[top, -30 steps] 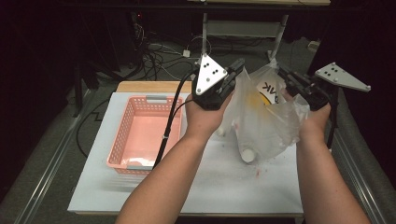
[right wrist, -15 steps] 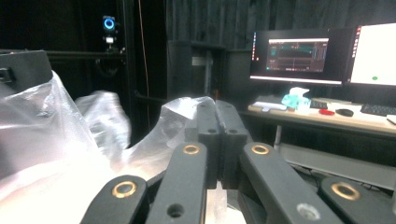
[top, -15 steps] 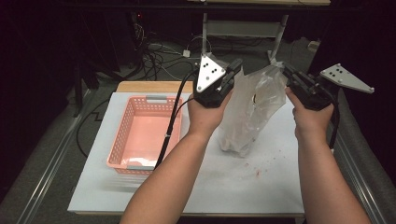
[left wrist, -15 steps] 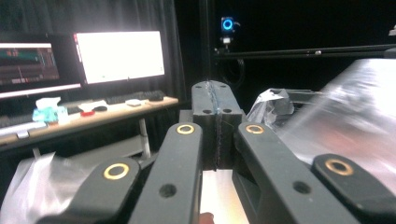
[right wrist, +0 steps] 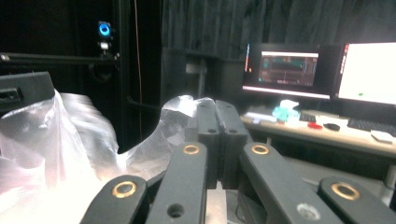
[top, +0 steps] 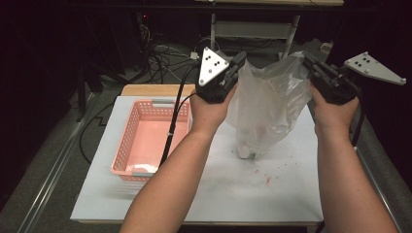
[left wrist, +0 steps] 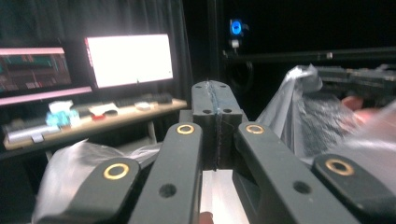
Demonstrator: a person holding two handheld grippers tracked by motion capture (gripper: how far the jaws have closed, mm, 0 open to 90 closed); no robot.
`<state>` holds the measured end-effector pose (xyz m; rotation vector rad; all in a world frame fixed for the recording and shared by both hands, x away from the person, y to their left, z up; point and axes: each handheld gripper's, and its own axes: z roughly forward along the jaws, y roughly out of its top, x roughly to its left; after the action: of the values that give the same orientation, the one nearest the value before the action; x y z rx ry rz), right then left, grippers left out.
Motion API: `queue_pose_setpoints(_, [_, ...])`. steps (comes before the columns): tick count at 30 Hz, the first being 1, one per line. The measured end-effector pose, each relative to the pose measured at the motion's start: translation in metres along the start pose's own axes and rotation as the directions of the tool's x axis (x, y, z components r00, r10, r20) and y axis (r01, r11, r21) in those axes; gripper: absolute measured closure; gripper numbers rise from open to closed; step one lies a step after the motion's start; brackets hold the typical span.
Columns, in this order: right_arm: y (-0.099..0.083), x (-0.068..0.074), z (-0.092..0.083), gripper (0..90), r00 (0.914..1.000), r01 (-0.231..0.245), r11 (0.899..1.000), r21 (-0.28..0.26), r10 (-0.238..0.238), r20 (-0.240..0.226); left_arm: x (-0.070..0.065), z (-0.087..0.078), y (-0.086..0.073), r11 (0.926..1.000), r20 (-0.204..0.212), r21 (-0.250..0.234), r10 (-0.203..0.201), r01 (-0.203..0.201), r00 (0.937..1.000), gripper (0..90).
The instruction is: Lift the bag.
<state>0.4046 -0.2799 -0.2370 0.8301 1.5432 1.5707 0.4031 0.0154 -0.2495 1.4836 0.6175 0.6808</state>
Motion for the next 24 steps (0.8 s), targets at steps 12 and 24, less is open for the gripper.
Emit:
queue_pose_setpoints(12, [-0.04,0.002,-0.003,78.8,0.9991,-0.028,0.994,0.103,0.031,-0.028,0.005,-0.031,-0.036,0.9926,0.042,0.12,-0.023,0.018,0.9989,58.7])
queue_pose_setpoints(24, [-0.052,0.015,-0.029,60.1,0.9981,-0.005,0.994,0.11,0.012,-0.06,-0.009,-0.084,-0.063,0.987,0.05,0.159,0.014,-0.022,0.9987,36.6])
